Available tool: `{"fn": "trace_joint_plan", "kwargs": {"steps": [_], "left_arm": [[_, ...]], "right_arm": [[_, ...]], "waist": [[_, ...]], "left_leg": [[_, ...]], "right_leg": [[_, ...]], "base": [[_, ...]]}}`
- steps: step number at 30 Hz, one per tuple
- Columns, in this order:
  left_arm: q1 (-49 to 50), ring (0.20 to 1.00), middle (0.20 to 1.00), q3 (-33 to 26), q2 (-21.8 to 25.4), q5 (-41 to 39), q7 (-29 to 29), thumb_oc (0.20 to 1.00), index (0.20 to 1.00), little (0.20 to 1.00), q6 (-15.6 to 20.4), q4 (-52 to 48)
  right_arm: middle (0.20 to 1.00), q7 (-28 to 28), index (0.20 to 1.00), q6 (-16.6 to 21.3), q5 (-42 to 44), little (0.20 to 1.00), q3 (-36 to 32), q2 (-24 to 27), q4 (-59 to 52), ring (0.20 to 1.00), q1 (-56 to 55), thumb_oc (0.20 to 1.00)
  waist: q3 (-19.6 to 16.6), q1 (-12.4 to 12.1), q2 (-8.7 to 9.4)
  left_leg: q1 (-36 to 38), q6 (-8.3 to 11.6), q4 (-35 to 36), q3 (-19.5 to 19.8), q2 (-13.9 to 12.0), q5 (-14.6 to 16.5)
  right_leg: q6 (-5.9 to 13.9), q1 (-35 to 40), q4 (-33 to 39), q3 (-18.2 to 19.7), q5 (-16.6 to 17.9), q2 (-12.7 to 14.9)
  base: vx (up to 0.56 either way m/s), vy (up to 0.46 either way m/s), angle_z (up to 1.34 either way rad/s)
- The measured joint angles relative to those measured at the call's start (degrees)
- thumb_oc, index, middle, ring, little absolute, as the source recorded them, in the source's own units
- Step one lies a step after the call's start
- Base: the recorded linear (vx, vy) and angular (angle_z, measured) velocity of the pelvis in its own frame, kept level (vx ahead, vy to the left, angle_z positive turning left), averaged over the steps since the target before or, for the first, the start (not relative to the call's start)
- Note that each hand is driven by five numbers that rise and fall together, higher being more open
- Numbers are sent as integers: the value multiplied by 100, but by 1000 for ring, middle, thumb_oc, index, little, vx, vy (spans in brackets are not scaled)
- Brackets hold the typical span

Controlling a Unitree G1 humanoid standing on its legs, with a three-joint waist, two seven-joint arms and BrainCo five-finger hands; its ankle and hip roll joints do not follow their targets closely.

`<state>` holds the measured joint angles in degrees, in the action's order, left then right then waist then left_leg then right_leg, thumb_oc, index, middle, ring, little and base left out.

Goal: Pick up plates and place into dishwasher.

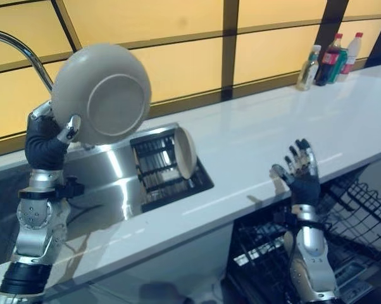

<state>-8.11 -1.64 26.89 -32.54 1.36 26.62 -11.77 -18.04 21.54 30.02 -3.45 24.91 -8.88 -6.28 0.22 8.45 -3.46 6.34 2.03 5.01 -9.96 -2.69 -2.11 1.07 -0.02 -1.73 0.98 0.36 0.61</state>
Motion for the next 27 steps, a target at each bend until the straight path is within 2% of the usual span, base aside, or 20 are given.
{"fn": "trace_joint_plan", "kwargs": {"steps": [3, 5, 7, 11, 13, 17, 22, 27], "left_arm": [[0, 200, 200, 5, -250, -1023, 458, 200, 200, 200, -282, -171], [-3, 200, 200, 21, -353, -1602, 657, 200, 200, 200, -492, -239], [-14, 200, 200, 143, -511, -2063, 862, 200, 200, 200, -668, -276], [-26, 200, 200, 463, -683, -2342, 1187, 200, 200, 200, -898, -279], [-26, 200, 200, 509, -781, -2506, 1378, 200, 200, 200, -1026, -279], [-51, 200, 200, 541, -1044, -2799, 1498, 200, 200, 200, -1144, -278], [-253, 200, 200, 846, -1125, -2781, 1507, 200, 200, 200, -1229, -275], [-320, 200, 200, 898, -1123, -2778, 1515, 200, 200, 200, -1259, -275]], "right_arm": [[1000, -510, 1000, 75, -311, 1000, -493, -31, -3, 1000, 122, 1000], [1000, -516, 1000, 78, -336, 1000, -684, -7, -55, 1000, 322, 1000], [1000, -215, 1000, 67, -303, 1000, -644, 126, -298, 1000, 489, 1000], [1000, 755, 1000, -64, 128, 1000, -194, 521, -464, 1000, 957, 1000], [1000, 1277, 1000, -272, 468, 1000, -3, 573, -465, 1000, 1180, 1000], [1000, 2038, 1000, -996, 1143, 1000, 495, 568, -457, 1000, 1625, 1000], [1000, 2227, 1000, -1721, 1553, 1000, 903, 435, -401, 1000, 2012, 1000], [1000, 2251, 1000, -2155, 2006, 1000, 901, 247, -358, 1000, 2232, 1000]], "waist": [[7, 13, -11], [25, 26, -36], [61, 27, -78], [126, 8, -93], [139, -14, -77], [142, -42, -68], [157, -185, -30], [164, -324, 17]], "left_leg": [[-5, 6, 1, 80, 5, 8], [-9, 6, 1, 83, 7, 9], [-9, 7, 2, 103, 8, 9], [-3, 10, 5, 156, 5, 8], [-22, 12, 16, 191, 2, 9], [-69, 12, 3, 230, 4, 8], [-89, 15, 0, 292, 18, -9], [-82, 17, 0, 394, 20, -7]], "right_leg": [[10, 7, 66, 17, 13, 4], [18, 48, 115, 26, 53, 6], [15, 91, 195, 27, 106, 10], [11, 181, 322, -11, 178, 9], [3, 186, 360, -42, 197, 8], [10, 191, 415, -83, 210, 12], [-27, 257, 522, -156, 264, 23], [-27, 312, 559, -208, 265, 27]], "base": [[-63, 21, -4], [-62, 8, -5], [-54, -5, -3], [-33, -14, 7], [-15, -15, 9], [-3, -20, 5], [11, -8, 7], [20, -8, 6]]}}
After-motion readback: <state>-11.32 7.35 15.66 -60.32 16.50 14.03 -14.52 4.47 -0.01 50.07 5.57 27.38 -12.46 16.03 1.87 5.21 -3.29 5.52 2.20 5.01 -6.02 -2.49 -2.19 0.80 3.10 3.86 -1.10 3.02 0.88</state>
